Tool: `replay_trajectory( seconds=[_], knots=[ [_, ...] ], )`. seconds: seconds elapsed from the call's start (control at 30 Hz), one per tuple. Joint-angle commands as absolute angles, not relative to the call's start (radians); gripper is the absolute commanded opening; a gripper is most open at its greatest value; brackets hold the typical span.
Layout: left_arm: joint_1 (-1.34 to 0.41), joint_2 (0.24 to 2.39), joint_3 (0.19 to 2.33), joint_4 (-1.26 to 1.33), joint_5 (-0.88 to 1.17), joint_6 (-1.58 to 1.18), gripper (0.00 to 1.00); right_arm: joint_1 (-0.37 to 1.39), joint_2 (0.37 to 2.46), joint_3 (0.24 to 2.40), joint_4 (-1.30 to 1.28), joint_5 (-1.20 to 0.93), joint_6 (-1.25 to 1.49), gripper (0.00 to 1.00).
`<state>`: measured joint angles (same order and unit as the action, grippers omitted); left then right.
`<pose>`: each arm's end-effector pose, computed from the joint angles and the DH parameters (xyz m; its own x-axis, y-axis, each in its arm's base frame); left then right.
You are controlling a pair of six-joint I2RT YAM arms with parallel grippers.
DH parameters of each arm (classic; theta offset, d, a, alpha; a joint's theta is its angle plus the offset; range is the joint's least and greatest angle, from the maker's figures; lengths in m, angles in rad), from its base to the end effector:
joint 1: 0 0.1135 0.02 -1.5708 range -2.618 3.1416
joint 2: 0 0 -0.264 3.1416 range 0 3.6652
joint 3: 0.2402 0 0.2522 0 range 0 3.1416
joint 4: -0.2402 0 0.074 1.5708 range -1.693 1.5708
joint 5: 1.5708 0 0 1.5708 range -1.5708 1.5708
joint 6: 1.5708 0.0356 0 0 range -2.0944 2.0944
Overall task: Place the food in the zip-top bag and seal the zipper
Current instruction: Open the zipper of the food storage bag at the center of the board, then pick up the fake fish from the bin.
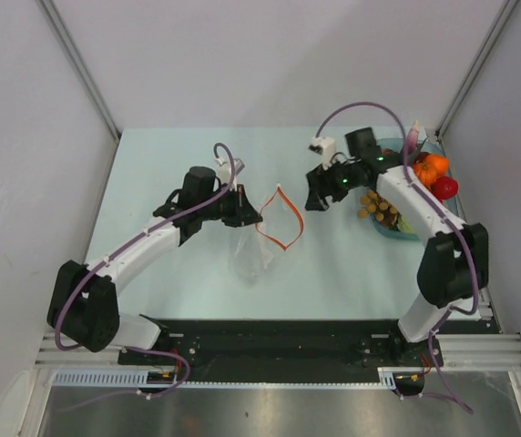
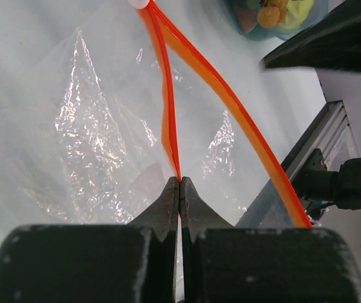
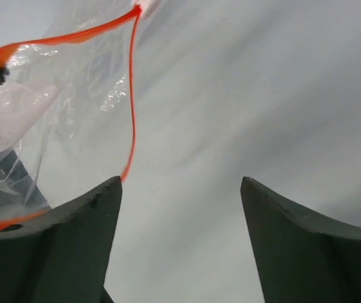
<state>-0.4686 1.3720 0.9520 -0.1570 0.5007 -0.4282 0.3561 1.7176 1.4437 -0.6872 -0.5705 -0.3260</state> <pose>0.2637 -0.1526 0.2698 -0.7563 -0.0254 -0.6537 0.4849 0.6490 -0.5862 0.3403 0.1471 0.2809 -0.5411 -0.4888 -0.6843 -0.7986 0.5536 0.2360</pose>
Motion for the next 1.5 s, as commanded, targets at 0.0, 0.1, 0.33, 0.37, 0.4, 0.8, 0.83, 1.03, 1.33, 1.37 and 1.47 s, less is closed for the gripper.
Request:
replay_trajectory(
  seconds=[0.0,0.1,0.33,0.37,0.4,0.8,0.83,1.03,1.33,1.37,1.47],
  knots=[
    [-0.471,1.397,0.971,-0.071,0.561,-0.468,0.0,0.169,1.542,1.543,-0.84,-0.585,-0.325,0.84],
    [-0.476,1.396,0.965,-0.054,0.565,-0.471,0.0,0.048,1.488,1.578,-0.911,-0.571,-0.35,0.88],
    [-0.499,1.371,0.962,-0.048,0.538,-0.434,0.0,-0.283,1.503,1.592,-0.819,-0.481,-0.223,0.86],
    [-0.503,1.374,0.965,-0.052,0.534,-0.428,0.0,-0.288,1.512,1.595,-0.758,-0.438,-0.151,0.85],
    [-0.503,1.377,0.972,-0.06,0.532,-0.422,0.0,-0.288,1.541,1.601,-0.738,-0.393,-0.117,0.83],
    [-0.503,1.393,0.997,-0.107,0.494,-0.38,0.0,-0.271,1.942,2.034,-0.756,-0.009,0.103,0.75],
    [-0.503,1.394,0.997,-0.107,0.492,-0.379,0.0,-0.273,2.0,2.072,-0.779,-0.009,0.101,0.74],
    [-0.502,1.413,1.008,-0.112,0.482,-0.365,0.0,-0.27,2.144,2.247,-0.839,-0.052,0.11,0.74],
    [-0.469,1.473,1.048,-0.136,0.503,-0.373,0.0,-0.247,2.281,2.307,-0.857,-0.107,0.117,0.73],
    [-0.468,1.479,1.054,-0.141,0.511,-0.379,0.0,-0.247,2.287,2.306,-0.857,-0.106,0.118,0.72],
    [-0.459,1.489,1.063,-0.143,0.512,-0.385,0.0,-0.245,2.306,2.304,-0.856,-0.106,0.127,0.67]
  ],
)
